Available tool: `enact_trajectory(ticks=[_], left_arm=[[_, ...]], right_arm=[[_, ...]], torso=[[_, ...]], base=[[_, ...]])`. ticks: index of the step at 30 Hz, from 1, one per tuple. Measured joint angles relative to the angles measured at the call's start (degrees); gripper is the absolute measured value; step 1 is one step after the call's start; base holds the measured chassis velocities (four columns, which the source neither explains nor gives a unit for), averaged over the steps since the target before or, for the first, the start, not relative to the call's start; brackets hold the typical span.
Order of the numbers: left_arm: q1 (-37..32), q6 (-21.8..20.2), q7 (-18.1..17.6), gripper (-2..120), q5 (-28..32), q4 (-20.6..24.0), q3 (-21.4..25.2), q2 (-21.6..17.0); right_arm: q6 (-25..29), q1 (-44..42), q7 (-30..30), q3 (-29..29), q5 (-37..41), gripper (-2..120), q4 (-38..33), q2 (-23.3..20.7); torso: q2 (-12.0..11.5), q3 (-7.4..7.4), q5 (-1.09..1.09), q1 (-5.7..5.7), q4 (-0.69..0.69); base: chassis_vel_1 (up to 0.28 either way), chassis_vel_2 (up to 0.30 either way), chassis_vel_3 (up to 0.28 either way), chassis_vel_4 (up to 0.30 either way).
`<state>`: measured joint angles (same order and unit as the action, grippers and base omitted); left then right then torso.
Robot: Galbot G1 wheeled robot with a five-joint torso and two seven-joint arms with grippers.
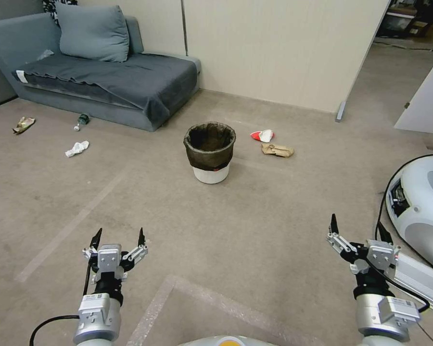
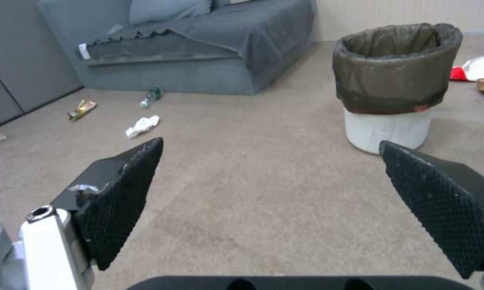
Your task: Pick up the trash bin, then pick up the garbage from the floor and place it into the trash bin.
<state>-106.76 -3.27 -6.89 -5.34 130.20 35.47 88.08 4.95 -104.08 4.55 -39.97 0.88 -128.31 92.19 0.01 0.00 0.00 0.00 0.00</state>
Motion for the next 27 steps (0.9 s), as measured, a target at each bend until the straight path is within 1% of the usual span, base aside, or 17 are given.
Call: enact_trajectory(ticks=[23, 27], left_arm=[[0.08, -0.20, 0.38, 100, 0.79, 1.08, 0.01, -0.22], [0.08, -0.20, 0.42, 100, 0.78, 1.05, 0.01, -0.26]], right_arm=[[0.08, 0.01, -1.27, 0.60, -0.67, 100, 1.29, -0.06], [0.17, -0.03, -1.23, 0.59, -0.77, 100, 1.29, -0.05]], torso=[[0.00, 0.00, 0.00, 0.00, 0.00], [0.00, 0.00, 0.00, 0.00, 0.00]], base=[[0.000, 0.000, 0.000, 0.000], [-0.069, 0.043, 0.062, -0.062]])
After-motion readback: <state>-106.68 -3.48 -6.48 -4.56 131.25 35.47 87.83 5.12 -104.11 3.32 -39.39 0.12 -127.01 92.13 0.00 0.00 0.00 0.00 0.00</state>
